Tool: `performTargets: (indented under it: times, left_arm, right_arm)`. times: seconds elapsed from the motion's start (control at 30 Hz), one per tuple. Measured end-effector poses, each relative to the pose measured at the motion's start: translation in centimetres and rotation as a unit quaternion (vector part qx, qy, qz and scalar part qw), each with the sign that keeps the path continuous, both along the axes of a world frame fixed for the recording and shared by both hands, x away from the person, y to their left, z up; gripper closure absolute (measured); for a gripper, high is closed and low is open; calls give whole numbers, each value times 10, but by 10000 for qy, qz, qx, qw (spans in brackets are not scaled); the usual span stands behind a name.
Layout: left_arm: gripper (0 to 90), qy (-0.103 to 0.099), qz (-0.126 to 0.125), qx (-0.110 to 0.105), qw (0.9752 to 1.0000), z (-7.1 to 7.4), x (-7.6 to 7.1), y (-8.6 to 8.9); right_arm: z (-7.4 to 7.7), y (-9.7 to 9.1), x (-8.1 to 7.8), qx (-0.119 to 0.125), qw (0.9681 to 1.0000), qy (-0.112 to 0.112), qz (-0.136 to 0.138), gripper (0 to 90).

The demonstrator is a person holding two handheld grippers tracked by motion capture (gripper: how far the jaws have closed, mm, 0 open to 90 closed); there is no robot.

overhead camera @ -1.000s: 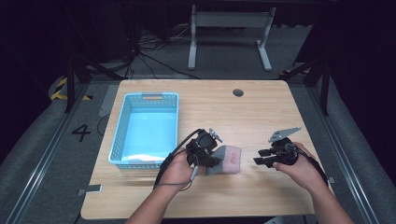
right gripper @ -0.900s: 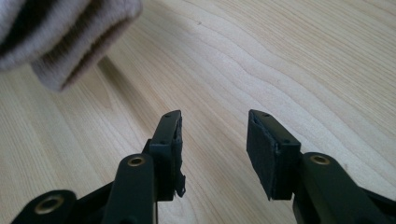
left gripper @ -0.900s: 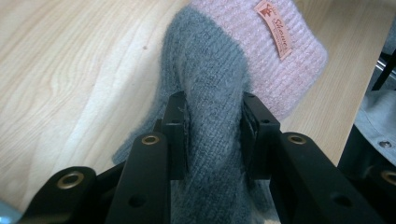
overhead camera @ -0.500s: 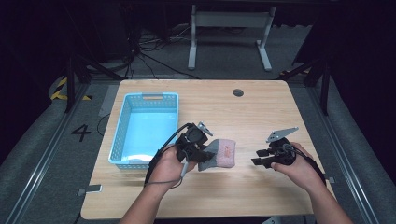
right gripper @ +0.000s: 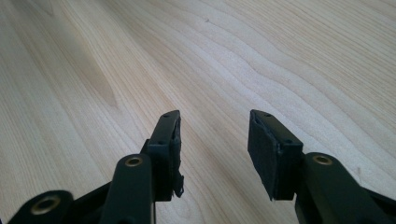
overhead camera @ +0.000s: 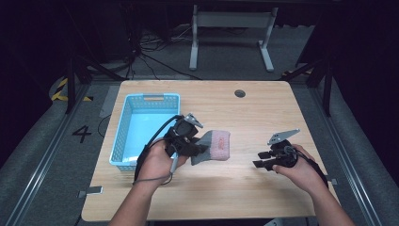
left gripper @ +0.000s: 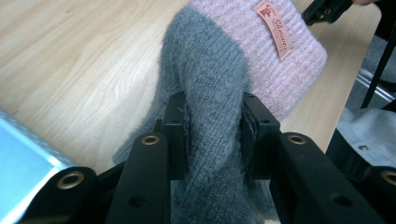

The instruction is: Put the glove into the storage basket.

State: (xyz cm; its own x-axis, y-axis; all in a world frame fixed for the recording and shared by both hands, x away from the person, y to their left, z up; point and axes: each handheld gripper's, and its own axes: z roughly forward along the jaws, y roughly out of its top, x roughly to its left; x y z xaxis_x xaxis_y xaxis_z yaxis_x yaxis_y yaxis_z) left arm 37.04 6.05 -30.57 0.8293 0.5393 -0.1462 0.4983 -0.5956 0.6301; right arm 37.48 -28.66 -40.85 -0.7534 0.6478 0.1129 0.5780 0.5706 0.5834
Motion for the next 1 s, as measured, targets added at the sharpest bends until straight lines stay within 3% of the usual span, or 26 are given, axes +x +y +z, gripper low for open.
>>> performTargets:
  times: [0.13,0.27,0.4,0.9,1.0]
  left_arm:
    - [676,-102,38,-37,9999,11,0,9]
    - [675,-257,227,112,9993,19,3,17]
    - [675,-289,377,186,9987,22,10,29]
    - [673,-394,706,251,9964,20,28,78]
    - [673,-505,746,383,9952,20,31,86]
  right_arm:
    - [-1,0,0,-9,10000,6,-3,549]
    - [-1,0,-1,-12,10000,24,-12,548]
    - [-1,-1,-1,-5,10000,15,-27,546]
    - [-4,-1,-2,-20,10000,70,-54,539]
    - [-4,0,-2,-12,10000,73,-44,537]
